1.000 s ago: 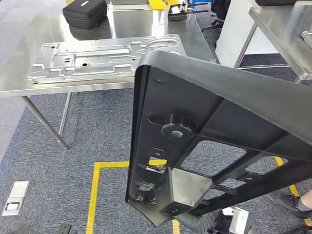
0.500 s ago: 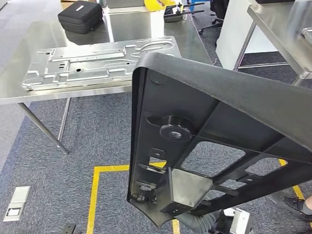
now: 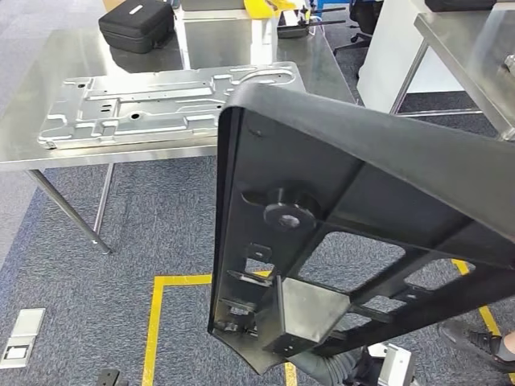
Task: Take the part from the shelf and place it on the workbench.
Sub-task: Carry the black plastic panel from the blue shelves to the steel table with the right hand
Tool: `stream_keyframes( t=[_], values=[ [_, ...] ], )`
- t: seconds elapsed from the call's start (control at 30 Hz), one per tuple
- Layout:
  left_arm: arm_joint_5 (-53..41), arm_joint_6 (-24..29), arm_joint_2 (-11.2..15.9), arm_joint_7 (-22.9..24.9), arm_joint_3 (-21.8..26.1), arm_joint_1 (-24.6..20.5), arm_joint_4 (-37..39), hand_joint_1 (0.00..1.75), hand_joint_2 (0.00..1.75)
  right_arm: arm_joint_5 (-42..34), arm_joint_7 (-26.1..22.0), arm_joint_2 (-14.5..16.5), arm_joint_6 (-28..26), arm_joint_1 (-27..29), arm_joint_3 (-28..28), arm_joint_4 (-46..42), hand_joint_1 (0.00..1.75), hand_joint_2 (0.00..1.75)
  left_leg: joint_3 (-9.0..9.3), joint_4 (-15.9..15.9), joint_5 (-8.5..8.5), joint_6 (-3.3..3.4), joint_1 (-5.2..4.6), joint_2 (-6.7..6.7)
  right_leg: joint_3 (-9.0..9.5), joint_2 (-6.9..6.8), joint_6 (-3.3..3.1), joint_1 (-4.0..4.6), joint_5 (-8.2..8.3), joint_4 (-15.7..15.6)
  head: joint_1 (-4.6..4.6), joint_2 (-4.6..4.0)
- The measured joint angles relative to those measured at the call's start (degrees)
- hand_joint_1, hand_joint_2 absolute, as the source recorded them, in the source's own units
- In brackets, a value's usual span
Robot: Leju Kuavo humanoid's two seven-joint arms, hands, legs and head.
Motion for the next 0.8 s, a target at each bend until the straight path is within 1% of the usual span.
stream_keyframes(
  t=[0.03,0.1,0.13,0.17,0.2,0.23,0.27,0.3,0.33,0.37,0.43,0.47,0.5,0.53,0.6,0.63,0.67,0.7,0.73,0.77,0.8],
  values=[
    [0.0,0.0,0.0,0.0,0.0,0.0,0.0,0.0,0.0,0.0,0.0,-0.1,0.0,0.0,0.0,-0.1,1.75,1.75,0.31,-0.2,-0.02,0.21,0.15,0.06,-1.3,-0.01,0.12,0.0,-1.39,2.7,0.01,0.0],
    [0.0,0.0,0.0,0.0,0.0,-0.1,0.0,0.0,0.0,0.0,0.0,-0.1,0.0,0.0,0.0,-0.1,1.75,1.75,0.65,-0.3,-0.3,0.5,0.17,0.1,-5.29,0.0,0.33,0.04,-4.2,9.9,0.01,0.0],
    [0.0,0.0,0.0,0.0,0.0,0.0,0.0,0.0,0.0,0.0,0.0,-0.2,0.0,0.1,0.0,-0.1,1.75,1.75,0.84,-0.3,-0.47,0.55,0.17,0.12,-6.92,-0.01,0.42,0.03,-4.58,12.4,0.01,-0.01],
    [0.0,0.0,0.0,0.0,0.0,0.0,0.0,0.0,0.0,0.0,0.0,-0.2,0.0,0.1,0.0,-0.1,1.75,1.75,1.1,-0.3,-0.69,0.49,0.19,0.11,-7.63,-0.01,0.49,0.03,-3.76,12.9,0.01,-0.01],
    [0.0,0.0,0.0,0.0,0.0,0.0,0.0,0.0,0.0,0.0,0.0,-0.2,0.0,0.1,0.0,-0.1,1.75,1.75,1.47,-0.3,-0.95,0.36,0.24,0.08,-7.24,-0.03,0.54,0.02,-1.83,11.2,0.01,0.0],
    [0.0,0.0,0.0,0.0,0.0,0.0,0.0,0.0,0.0,0.0,0.1,-0.2,0.0,0.1,0.0,-0.1,1.75,1.75,1.96,-0.3,-1.29,0.16,0.29,0.06,-5.94,-0.07,0.53,0.0,0.78,7.7,0.01,0.01],
    [0.0,0.0,0.0,0.0,0.0,0.0,0.0,0.0,0.0,0.0,0.1,-0.2,0.0,0.1,0.0,0.0,1.75,1.75,2.34,-0.2,-1.63,-0.1,0.28,0.04,-4.48,-0.12,0.46,0.02,2.74,4.2,0.01,0.01],
    [0.0,0.0,0.0,0.0,0.0,0.0,0.0,0.0,0.0,0.0,0.1,-0.2,0.0,0.1,0.0,0.0,1.75,1.75,2.55,-0.1,-1.94,-0.4,0.19,0.01,-3.24,-0.11,0.3,0.06,3.94,1.2,0.01,0.0],
    [0.0,0.0,0.0,0.0,0.0,-0.1,0.0,0.0,0.0,0.0,0.1,-0.2,0.0,0.1,0.0,0.0,1.75,1.75,2.61,0.0,-2.15,-0.66,0.09,0.0,-2.57,-0.08,0.04,0.12,4.32,-0.6,0.01,0.0],
    [0.0,0.0,0.0,0.1,0.0,-0.1,0.0,0.0,0.0,0.0,0.1,-0.2,0.0,0.1,0.0,0.0,1.75,1.75,2.56,0.0,-2.25,-0.86,0.0,-0.01,-2.43,0.0,-0.27,0.21,3.95,-1.0,0.02,0.0],
    [0.0,0.0,0.0,0.1,0.0,-0.2,0.0,0.0,0.0,0.0,0.1,-0.2,0.0,0.1,0.0,-0.1,1.75,1.75,2.65,-0.1,-2.45,-1.17,-0.01,-0.02,-2.34,0.1,-0.92,0.13,3.76,-1.3,0.04,0.0],
    [0.0,0.0,0.0,0.1,0.0,-0.3,0.0,0.0,0.0,0.0,0.1,-0.2,0.0,0.1,0.0,-0.1,1.75,1.75,2.6,0.3,-2.83,-1.38,0.02,-0.02,-2.19,0.07,-1.23,0.01,3.65,-1.4,0.03,0.01],
    [0.0,0.0,-0.1,0.1,0.0,-0.3,0.0,0.0,0.0,0.0,0.1,-0.2,0.0,0.0,0.0,-0.1,1.75,1.75,2.12,1.6,-3.59,-1.64,0.07,-0.02,-2.02,0.0,-1.5,-0.13,3.56,-1.4,0.01,0.01],
    [0.0,0.0,-0.1,0.1,0.0,-0.4,0.0,0.0,0.0,0.0,0.1,-0.2,0.0,0.0,0.0,-0.1,1.75,1.75,0.94,4.1,-4.86,-1.93,0.15,-0.02,-1.85,-0.08,-1.75,-0.21,3.44,-1.5,0.01,0.01],
    [0.0,0.0,-0.1,0.1,-0.1,-0.3,0.0,0.0,0.0,0.0,0.1,-0.2,0.0,-0.1,0.0,-0.1,1.75,1.75,-3.06,11.5,-7.76,-2.31,0.28,-0.02,-1.63,-0.18,-2.1,-0.18,3.14,-1.5,0.0,0.01],
    [0.0,0.0,-0.1,0.2,0.0,-0.3,0.0,0.0,0.0,0.0,0.2,-0.2,0.0,0.0,0.0,-0.1,1.75,1.75,-4.93,14.5,-8.45,-2.39,0.29,-0.02,-1.48,-0.17,-2.18,-0.16,2.97,-1.5,0.01,0.01],
    [0.0,0.0,-0.1,0.2,0.0,-0.2,0.0,0.0,0.0,0.0,0.2,-0.2,0.0,0.0,0.0,-0.1,1.75,1.75,-5.99,15.8,-8.01,-2.36,0.29,-0.02,-1.25,-0.12,-2.2,-0.15,2.78,-1.5,0.0,0.01],
    [0.0,0.0,-0.1,0.2,0.0,-0.2,0.0,0.0,0.0,0.0,0.2,-0.2,0.0,0.0,0.0,-0.1,1.75,1.75,-5.97,14.8,-6.4,-2.22,0.28,-0.02,-0.91,-0.07,-2.18,-0.13,2.56,-1.5,0.01,0.01],
    [0.0,0.0,-0.1,0.2,0.0,-0.2,0.0,0.0,0.0,0.0,0.2,-0.2,0.0,0.0,0.0,-0.1,1.75,1.75,-5.0,11.8,-3.93,-1.94,0.24,-0.02,-0.46,-0.01,-2.12,-0.11,2.28,-1.5,0.0,0.01],
    [0.0,0.0,-0.1,0.2,0.0,-0.2,0.0,0.0,0.0,0.0,0.2,-0.2,0.0,-0.1,0.0,-0.1,1.75,1.75,-3.65,8.3,-1.73,-1.56,0.13,-0.06,-0.01,0.03,-2.03,-0.1,1.99,-1.5,-0.01,0.01],
    [0.0,0.0,0.0,0.2,-0.1,-0.2,0.0,0.0,0.0,0.0,0.2,-0.2,0.0,-0.1,0.0,-0.1,1.75,1.75,-2.42,5.2,-0.07,-1.15,-0.05,-0.09,0.34,0.08,-1.86,-0.05,1.72,-1.5,0.0,0.01]
  ],
)
